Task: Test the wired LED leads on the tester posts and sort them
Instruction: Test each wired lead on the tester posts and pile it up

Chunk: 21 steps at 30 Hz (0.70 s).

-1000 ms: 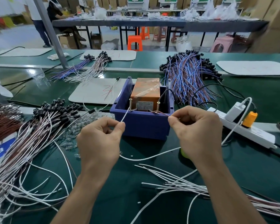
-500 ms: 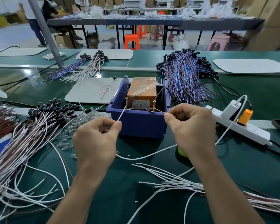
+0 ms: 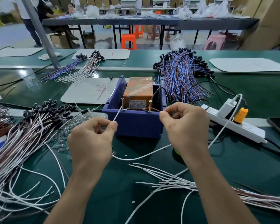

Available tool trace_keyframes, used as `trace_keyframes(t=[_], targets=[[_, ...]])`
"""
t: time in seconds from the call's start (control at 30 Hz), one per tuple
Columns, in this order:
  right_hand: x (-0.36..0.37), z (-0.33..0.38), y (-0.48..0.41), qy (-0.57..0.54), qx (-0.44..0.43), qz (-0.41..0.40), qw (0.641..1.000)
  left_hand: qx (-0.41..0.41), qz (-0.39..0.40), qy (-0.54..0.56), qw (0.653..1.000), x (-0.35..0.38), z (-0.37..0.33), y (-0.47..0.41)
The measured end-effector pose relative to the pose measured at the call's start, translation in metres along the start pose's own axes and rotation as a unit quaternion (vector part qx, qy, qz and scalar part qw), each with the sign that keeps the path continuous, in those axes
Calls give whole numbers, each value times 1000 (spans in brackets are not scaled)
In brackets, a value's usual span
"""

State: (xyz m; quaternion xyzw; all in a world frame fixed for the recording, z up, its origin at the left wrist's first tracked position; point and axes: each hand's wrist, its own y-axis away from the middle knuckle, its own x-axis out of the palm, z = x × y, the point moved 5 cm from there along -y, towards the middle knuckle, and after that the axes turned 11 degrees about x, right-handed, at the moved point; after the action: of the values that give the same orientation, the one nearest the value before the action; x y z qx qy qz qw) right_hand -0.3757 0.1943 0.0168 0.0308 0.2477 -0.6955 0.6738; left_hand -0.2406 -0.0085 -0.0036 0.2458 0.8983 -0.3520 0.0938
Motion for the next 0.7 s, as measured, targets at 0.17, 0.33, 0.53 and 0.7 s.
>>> trace_keyframes(t=[0.17, 0.33, 0.53, 0.7], targets=[[2, 3, 2, 12, 1, -10, 1000, 2, 4, -2, 1000, -1, -1, 0], [2, 8, 6, 41, -21, -26, 999, -5, -4, -9, 1000, -1, -1, -2], [0, 9, 13, 51, -32, -40, 997, -18, -8, -20, 1000, -1, -2, -1], [-1, 8, 17, 48, -38, -45, 997, -33, -13, -41, 999, -2, -5, -1]])
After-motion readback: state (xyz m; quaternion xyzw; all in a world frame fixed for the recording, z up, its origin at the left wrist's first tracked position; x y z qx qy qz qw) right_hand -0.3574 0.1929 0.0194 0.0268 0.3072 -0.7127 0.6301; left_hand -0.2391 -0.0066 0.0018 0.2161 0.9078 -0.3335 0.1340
